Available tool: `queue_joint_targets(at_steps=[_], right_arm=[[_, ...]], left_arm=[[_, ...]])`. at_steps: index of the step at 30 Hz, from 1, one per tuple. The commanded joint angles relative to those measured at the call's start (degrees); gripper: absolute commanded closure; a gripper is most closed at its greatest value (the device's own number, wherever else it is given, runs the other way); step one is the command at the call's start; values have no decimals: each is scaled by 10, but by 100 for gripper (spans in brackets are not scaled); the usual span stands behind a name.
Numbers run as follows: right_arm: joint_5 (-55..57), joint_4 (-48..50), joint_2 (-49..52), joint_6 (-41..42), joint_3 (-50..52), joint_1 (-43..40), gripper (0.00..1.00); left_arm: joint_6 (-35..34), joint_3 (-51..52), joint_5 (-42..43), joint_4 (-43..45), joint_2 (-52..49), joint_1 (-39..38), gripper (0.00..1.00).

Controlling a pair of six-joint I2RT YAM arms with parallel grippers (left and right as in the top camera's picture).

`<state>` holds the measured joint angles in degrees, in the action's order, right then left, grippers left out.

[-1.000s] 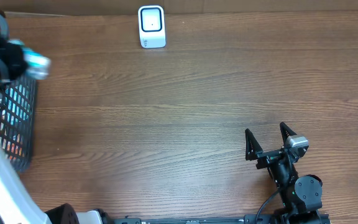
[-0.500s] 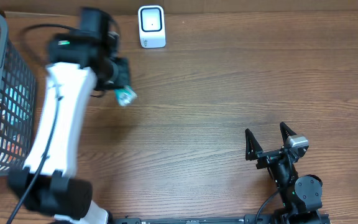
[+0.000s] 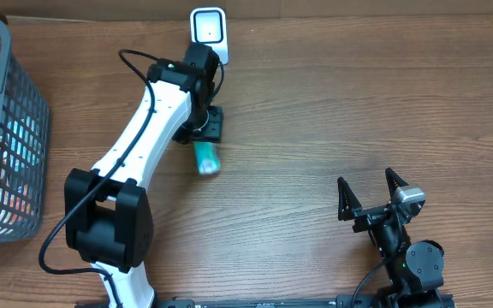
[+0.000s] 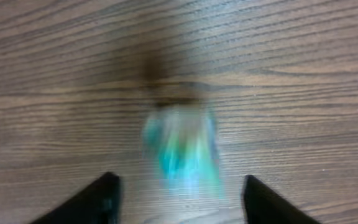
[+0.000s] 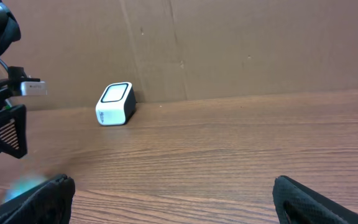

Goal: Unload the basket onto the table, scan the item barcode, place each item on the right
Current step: 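Carry the teal pack to the scanner and set it on the table, then return the left gripper to the basket and reach inside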

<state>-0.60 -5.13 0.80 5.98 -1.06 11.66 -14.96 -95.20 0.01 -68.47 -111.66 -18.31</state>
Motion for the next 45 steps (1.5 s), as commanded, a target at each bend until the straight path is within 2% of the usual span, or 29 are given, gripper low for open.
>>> queue_joint_targets(at_steps=[1,3,7,15,20,24,29,36,40,45], right_arm=[[5,3,-5,2,6,-2,0],[5,3,-5,2,6,-2,0],[5,3,-5,2,6,-2,0],[5,3,-5,2,6,-2,0],[5,3,-5,2,6,-2,0],[5,3,-5,2,6,-2,0],[5,3,-5,2,6,-2,0],[5,3,-5,2,6,-2,0],[5,3,-5,2,6,-2,0],[5,3,-5,2,6,-2,0]], left_arm=[[0,-2,-20,6,-3,0,26],[0,-12,-28,5,-3,4,22],[0,-57,-37,-23,-3,13,21],[-5,-255,-36,-126,28,48,24],[-9,-360,-36,-173,76,102,22],[-26,-390,-36,-194,129,189,20],[-44,-390,-32,-213,177,360,18],[-75,-389,46,-207,151,576,18],[-83,-389,68,-209,110,642,18],[-60,-385,70,-235,60,683,20]])
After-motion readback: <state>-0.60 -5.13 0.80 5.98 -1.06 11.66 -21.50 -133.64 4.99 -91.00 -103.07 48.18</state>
